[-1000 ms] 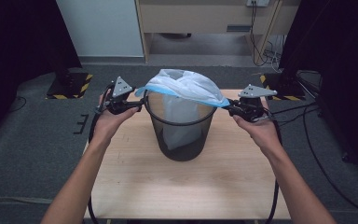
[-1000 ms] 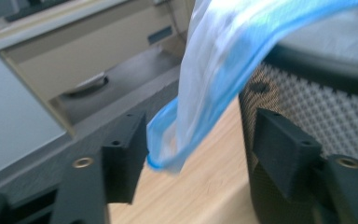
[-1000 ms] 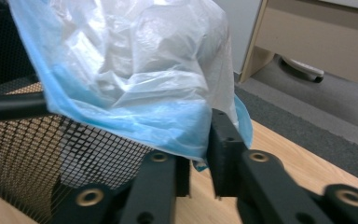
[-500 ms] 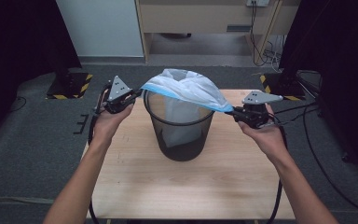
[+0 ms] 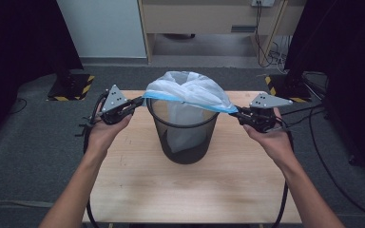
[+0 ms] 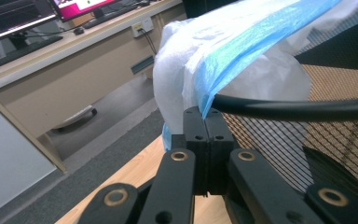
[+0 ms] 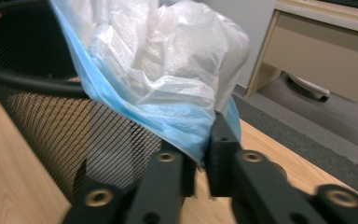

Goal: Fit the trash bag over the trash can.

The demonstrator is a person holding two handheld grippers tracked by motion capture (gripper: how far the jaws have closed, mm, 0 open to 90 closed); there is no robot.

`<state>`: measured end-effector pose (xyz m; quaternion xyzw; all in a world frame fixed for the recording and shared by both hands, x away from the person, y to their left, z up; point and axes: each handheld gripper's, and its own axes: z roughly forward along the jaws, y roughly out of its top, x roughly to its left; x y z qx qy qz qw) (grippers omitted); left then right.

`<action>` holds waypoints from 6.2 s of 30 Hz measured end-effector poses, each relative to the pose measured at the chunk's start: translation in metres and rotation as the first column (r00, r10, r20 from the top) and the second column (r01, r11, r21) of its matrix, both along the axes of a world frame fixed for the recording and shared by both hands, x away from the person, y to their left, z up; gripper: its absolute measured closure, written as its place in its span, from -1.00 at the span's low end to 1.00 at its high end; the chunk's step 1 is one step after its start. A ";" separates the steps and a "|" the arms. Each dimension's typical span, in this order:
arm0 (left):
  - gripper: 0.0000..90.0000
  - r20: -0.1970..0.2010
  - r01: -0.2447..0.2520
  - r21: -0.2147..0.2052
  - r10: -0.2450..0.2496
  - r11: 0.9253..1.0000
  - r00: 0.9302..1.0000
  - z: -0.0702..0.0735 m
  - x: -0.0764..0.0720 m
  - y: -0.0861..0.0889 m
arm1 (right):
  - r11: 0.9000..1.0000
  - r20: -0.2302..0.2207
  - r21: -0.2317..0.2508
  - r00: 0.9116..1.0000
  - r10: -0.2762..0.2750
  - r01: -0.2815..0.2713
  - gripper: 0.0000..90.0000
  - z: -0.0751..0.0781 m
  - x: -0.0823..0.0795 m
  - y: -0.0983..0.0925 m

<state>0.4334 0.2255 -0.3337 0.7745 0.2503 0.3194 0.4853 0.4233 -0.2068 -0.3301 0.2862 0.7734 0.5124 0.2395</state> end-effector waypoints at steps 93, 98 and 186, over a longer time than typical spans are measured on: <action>1.00 -0.032 0.078 -0.001 -0.078 0.997 0.996 -0.070 -0.026 -0.029 | 0.991 -0.048 -0.077 0.993 0.103 -0.107 1.00 -0.044 -0.025 -0.001; 1.00 -0.031 0.077 -0.021 -0.078 0.997 0.996 -0.072 -0.027 -0.029 | 0.988 -0.064 -0.104 0.992 0.112 -0.118 1.00 -0.050 -0.024 -0.001; -0.83 -0.205 -0.009 -0.106 -0.013 0.994 0.979 -0.095 -0.053 -0.019 | 0.994 -0.171 -0.100 0.985 0.031 -0.049 -0.52 0.092 0.037 0.089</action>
